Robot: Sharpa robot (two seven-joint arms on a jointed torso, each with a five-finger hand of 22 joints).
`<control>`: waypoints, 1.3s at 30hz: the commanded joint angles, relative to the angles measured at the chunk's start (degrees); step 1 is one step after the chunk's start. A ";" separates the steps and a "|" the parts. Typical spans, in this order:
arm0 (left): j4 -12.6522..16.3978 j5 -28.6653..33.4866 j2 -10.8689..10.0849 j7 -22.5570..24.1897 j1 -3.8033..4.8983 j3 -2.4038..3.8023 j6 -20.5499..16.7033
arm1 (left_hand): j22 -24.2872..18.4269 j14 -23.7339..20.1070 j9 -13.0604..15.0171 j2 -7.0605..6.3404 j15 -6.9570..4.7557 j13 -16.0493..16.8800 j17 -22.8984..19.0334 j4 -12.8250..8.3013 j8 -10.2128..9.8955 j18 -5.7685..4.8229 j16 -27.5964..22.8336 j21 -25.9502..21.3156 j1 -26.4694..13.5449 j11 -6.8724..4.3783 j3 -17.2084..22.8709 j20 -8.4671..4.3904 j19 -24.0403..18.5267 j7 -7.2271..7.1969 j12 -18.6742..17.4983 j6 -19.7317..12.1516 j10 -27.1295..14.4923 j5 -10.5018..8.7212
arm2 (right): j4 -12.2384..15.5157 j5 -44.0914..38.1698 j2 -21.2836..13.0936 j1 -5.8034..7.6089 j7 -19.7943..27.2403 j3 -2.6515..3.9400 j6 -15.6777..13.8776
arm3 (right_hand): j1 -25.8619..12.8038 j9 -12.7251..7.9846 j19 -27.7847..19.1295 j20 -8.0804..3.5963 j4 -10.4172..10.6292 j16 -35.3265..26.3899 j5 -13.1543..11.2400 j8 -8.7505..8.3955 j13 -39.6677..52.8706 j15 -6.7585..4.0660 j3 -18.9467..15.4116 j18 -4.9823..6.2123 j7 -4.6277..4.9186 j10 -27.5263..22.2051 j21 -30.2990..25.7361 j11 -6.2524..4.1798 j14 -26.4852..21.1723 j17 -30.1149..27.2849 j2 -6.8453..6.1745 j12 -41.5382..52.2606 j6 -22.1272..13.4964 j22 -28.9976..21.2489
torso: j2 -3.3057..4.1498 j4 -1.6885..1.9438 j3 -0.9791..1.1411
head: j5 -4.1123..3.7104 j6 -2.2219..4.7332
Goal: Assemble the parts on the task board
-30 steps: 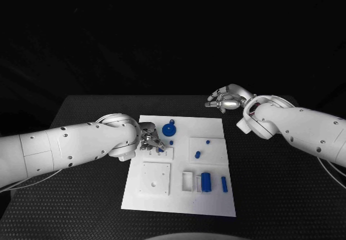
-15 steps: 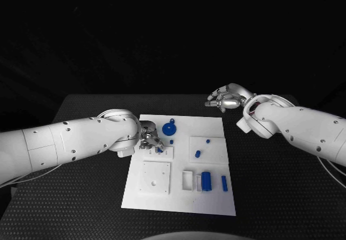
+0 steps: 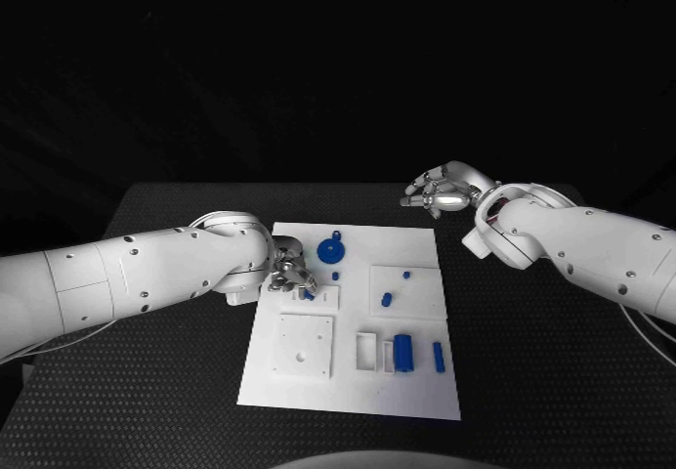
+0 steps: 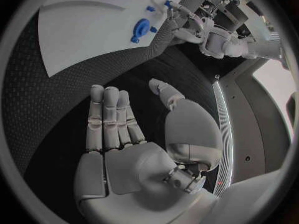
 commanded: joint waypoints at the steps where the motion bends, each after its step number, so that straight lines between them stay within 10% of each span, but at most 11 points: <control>1: -0.12 -1.13 0.21 -0.10 0.10 -0.01 1.27 | 0.94 0.73 0.14 2.91 -1.85 -0.05 -0.06 -5.64 0.19 0.23 0.30 0.19 3.37 -0.34 5.78 -7.33 0.08 0.04 0.25 0.31 0.08 0.25 | 0.04 -0.01 0.03 -0.03 0.51 0.01 0.68 | -0.61 -0.10 0.17 -0.02 0.13 0.31 0.24 0.27 -0.06 -0.10 -0.13 0.48 0.58 -0.21 -0.13 -0.02 -0.41 -0.06 -0.05 0.39 0.00 1.17 | 0.02 -0.01 0.00 | 0.02 -0.01; 39: -1.96 0.48 1.41 -0.44 0.08 -0.30 3.20 | 0.96 0.56 0.49 3.06 -1.82 -0.01 -0.09 -5.61 0.18 0.17 0.31 0.18 3.39 -0.32 5.57 -7.29 -0.07 0.06 0.31 0.27 -0.12 0.36 | 0.10 -0.01 0.03 -0.03 0.51 0.01 0.76 | -0.62 -0.12 0.13 -0.01 0.08 0.33 0.27 0.28 -0.16 -0.09 -0.19 0.48 0.59 -0.25 -0.12 -0.01 -0.44 -0.12 -0.05 0.44 -0.02 1.17 | 0.01 -0.04 0.00 | 0.05 -0.14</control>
